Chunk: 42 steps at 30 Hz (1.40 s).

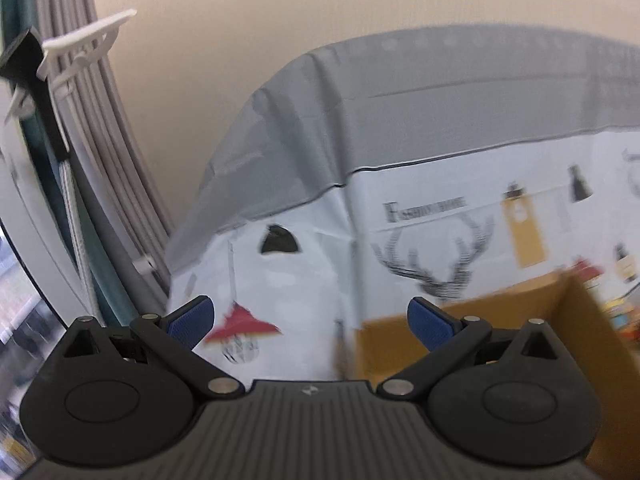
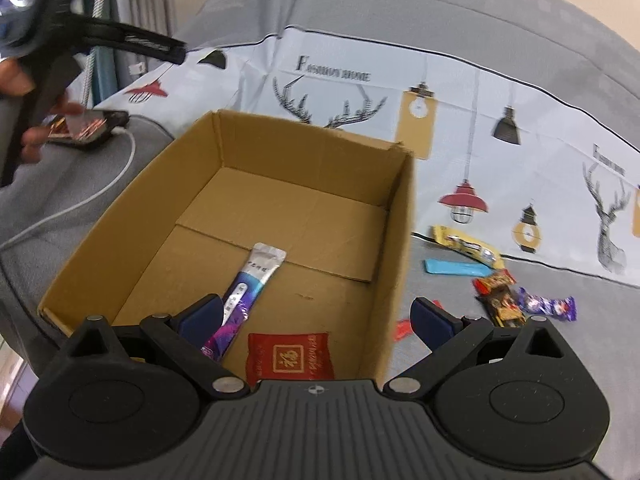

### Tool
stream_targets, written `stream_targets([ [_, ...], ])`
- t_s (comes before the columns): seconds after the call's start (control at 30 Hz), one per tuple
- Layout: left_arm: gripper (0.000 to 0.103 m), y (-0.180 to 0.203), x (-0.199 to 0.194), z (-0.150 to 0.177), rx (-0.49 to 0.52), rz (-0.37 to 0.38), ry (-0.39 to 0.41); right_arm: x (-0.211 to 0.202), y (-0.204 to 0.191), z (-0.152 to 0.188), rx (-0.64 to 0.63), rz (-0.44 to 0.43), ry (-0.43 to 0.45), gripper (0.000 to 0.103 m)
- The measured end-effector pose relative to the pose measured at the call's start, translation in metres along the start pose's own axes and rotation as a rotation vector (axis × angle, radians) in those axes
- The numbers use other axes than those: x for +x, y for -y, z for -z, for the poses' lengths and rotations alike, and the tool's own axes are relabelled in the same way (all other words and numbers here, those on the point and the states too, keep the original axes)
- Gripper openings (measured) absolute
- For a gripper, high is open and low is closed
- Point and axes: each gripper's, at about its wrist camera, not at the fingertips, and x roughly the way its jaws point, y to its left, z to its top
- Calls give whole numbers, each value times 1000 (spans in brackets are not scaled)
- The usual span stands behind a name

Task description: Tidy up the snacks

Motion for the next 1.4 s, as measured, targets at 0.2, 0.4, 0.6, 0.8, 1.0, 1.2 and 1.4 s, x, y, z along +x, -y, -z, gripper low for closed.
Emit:
stream_targets([
  [0.2, 103, 35, -63, 11, -83, 138, -68, -34, 42, 26, 99, 70, 6, 100],
  [0.4, 103, 85, -100, 22, -61, 220, -121, -56, 105, 71, 280, 188, -18, 102],
  [0.6, 103, 119, -111, 20, -77, 265, -180, -55, 140, 94, 333, 201, -21, 102],
  [0.8, 103, 168, -101, 7, -27, 316, -258, -31, 171, 113, 369, 200, -60, 102],
  [1.0, 103, 222, -76, -4, 74, 319, -320, 23, 201, 123, 383, 217, -128, 102],
  [1.2, 103, 285, -37, -8, 202, 325, -383, 88, 227, 138, 374, 203, -233, 83],
  [1.4, 103, 357, 25, 12, 352, 388, -518, 87, 252, 149, 384, 226, -173, 50],
])
